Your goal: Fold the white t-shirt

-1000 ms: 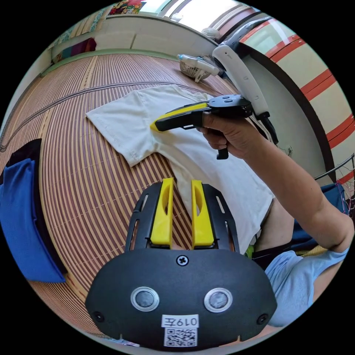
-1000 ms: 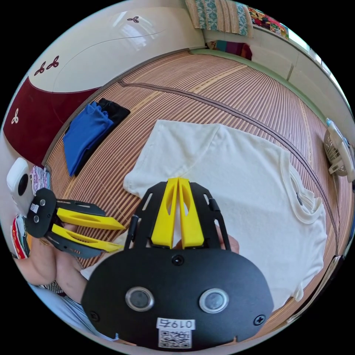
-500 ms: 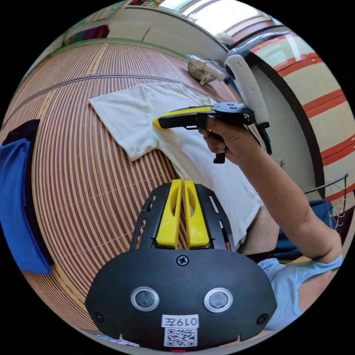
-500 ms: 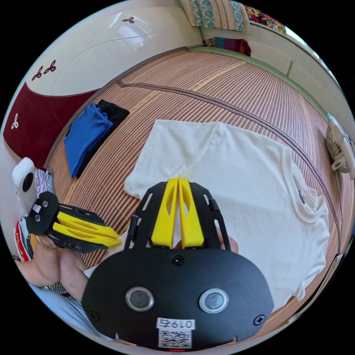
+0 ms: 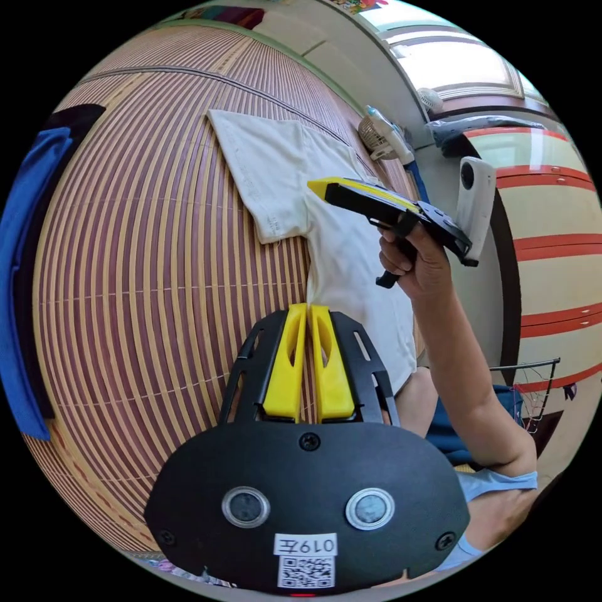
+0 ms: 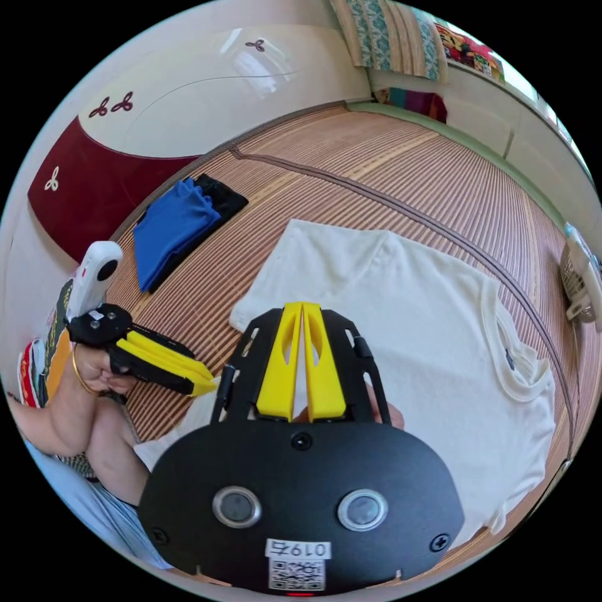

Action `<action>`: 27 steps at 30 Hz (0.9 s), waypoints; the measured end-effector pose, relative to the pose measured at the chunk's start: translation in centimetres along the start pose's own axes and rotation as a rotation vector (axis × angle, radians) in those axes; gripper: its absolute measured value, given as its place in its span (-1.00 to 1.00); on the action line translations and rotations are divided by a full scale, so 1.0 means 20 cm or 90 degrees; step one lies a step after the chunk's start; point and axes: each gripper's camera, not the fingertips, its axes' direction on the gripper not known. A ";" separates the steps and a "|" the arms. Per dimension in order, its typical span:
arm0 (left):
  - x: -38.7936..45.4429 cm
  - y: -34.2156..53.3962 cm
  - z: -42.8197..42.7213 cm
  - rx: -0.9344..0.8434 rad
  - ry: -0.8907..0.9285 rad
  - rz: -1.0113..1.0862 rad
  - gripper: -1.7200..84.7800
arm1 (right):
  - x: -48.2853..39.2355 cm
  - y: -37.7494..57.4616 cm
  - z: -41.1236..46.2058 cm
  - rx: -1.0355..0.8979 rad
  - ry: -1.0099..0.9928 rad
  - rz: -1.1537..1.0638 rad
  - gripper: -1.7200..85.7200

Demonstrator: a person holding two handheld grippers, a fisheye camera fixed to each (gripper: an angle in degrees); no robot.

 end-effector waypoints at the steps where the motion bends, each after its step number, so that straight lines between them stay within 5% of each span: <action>1: 0.00 0.00 0.00 -0.001 -0.005 0.003 -0.92 | -0.01 0.00 -0.01 0.005 -0.004 -0.004 -0.97; 5: 0.02 -0.01 0.00 -0.003 -0.027 0.010 -0.92 | -0.13 -0.01 -0.01 -0.036 -0.047 -0.068 -0.87; 17: 0.00 0.02 0.01 -0.003 -0.032 0.008 -0.93 | -0.81 0.08 0.12 -0.142 0.211 -0.434 -0.75; 27: -0.01 0.06 0.04 -0.011 -0.017 0.013 -0.92 | -0.75 -0.08 0.10 -0.106 0.197 -0.311 -0.98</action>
